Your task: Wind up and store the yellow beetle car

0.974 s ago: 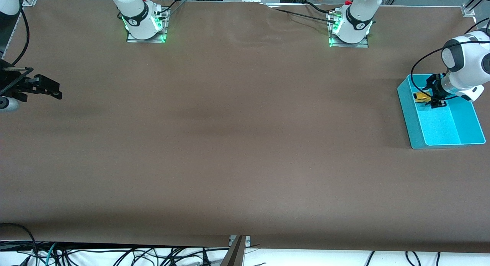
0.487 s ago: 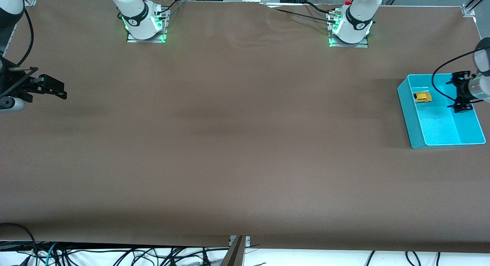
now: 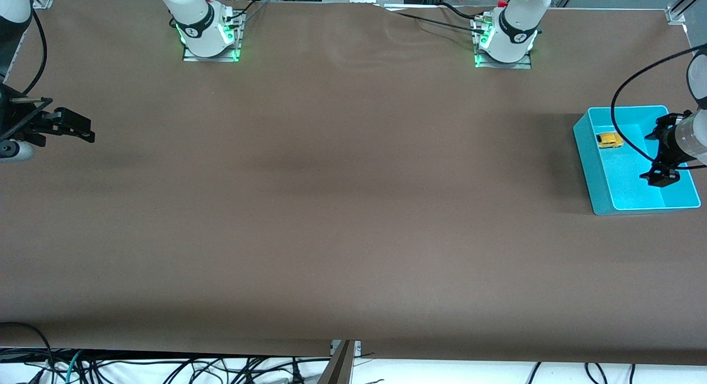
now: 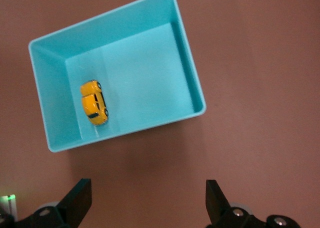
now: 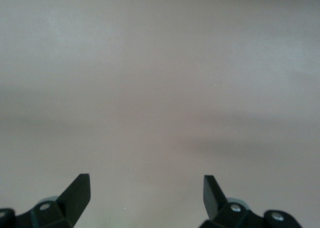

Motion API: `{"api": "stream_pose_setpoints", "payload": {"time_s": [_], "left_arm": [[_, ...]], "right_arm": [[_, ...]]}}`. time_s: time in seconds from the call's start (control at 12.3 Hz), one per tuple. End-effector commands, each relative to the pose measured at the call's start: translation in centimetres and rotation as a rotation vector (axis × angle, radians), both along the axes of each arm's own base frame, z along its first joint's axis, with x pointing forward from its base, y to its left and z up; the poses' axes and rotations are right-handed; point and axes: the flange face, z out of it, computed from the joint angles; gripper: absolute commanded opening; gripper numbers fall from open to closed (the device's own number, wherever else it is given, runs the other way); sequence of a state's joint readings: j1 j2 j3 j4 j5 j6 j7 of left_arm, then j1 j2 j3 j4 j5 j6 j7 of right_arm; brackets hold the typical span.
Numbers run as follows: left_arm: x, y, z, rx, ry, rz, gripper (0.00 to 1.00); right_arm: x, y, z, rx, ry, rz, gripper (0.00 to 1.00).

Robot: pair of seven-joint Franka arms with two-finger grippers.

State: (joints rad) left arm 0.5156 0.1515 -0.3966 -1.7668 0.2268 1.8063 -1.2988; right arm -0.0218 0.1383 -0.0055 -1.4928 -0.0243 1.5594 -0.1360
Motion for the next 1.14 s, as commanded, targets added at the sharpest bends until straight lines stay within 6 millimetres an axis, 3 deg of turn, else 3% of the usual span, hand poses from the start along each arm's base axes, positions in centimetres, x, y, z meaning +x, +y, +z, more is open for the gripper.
{"api": "stream_pose_setpoints", "payload": {"time_s": [0.0,0.16,0.32,0.49,0.73,0.97,1.06], "left_arm": [[1.7,-4.9,4.1,-0.068,-0.060,-0.099,1.00],[1.0,-9.4,6.0,-0.010,-0.068,-0.222,1.00],[-0.3,-11.4,8.9,-0.040,-0.080,-0.422,1.00],[-1.4,-10.5,11.2,-0.101,-0.089,-0.657,1.00],[-2.4,-8.6,12.6,-0.147,-0.078,-0.921,1.00],[-3.8,-7.4,12.9,-0.184,0.010,-1.154,1.00],[-3.8,-6.1,12.8,-0.201,0.010,-1.170,1.00]], "right_arm": [[-0.4,-0.1,0.0,0.001,0.009,-0.009,1.00],[-0.5,-0.1,0.0,-0.001,0.011,-0.015,1.00],[-0.5,-0.1,0.0,-0.001,0.011,-0.015,1.00],[-0.4,-0.1,0.0,-0.004,0.009,-0.015,1.00],[-0.5,-0.1,0.0,-0.003,0.011,-0.017,1.00],[-0.5,-0.2,0.0,-0.003,0.011,-0.018,1.00],[-0.5,-0.2,0.0,-0.003,0.011,-0.018,1.00]]}}
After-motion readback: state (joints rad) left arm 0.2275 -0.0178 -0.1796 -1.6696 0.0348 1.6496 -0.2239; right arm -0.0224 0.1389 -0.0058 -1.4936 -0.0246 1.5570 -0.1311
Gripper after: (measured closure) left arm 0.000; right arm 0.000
